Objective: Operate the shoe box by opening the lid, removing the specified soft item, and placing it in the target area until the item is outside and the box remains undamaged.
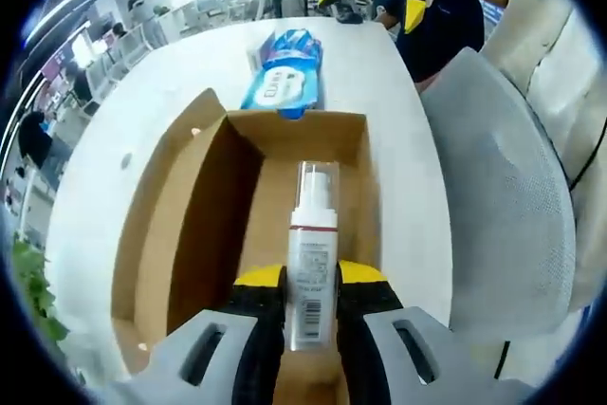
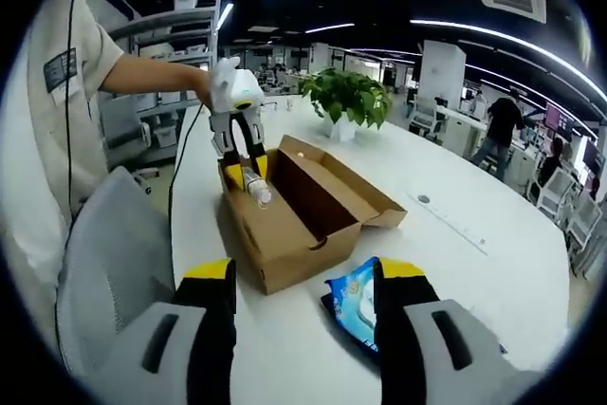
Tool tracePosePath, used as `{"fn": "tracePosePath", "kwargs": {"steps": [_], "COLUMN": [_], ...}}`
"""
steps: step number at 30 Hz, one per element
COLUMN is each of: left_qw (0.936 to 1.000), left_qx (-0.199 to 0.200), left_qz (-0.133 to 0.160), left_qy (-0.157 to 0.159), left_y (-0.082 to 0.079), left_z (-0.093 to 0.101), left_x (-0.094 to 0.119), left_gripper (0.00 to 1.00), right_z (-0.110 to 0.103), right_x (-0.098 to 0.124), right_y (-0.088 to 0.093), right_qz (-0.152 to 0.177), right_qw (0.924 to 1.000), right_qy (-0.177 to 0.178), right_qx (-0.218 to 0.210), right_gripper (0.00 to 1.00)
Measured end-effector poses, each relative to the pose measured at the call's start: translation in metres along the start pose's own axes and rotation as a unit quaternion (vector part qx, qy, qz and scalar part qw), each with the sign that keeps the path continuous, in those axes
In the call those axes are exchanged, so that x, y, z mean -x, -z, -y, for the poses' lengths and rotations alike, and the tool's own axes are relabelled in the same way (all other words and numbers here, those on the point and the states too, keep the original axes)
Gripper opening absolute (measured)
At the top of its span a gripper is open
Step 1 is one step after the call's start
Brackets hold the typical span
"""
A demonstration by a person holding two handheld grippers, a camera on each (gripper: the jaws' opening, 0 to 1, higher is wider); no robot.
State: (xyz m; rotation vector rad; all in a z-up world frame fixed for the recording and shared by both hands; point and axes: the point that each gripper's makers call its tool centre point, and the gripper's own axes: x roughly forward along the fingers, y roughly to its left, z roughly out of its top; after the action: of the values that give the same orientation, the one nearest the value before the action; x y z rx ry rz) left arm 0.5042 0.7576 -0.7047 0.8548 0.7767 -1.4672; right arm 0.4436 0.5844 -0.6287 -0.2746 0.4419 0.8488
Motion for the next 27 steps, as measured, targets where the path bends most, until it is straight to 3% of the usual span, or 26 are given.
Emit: {"fn": "tracePosePath", "kwargs": {"steps": [8,27], "left_qw": [0.9996,0.995], "left_qx": [-0.019,-0.066], "left_qz": [0.02,0.06], "left_qy": [-0.001,0.046], "left_y": [-0.025,-0.074], "left_z": [0.009,0.046], "left_x": [-0.003,-0.013], "left_gripper": [0.17,0.17], "right_z": [-0.014,-0.034], "right_x": [-0.014,-0.03], "right_y": [-0.004,-0.006], "right_qz": [-0.001,-0.009], "right_qw": [0.9996,0.9978], "right_qy": [-0.026,-0.058], "right_qx": [0.012,0.03], "right_gripper": [0.47,0.41]}}
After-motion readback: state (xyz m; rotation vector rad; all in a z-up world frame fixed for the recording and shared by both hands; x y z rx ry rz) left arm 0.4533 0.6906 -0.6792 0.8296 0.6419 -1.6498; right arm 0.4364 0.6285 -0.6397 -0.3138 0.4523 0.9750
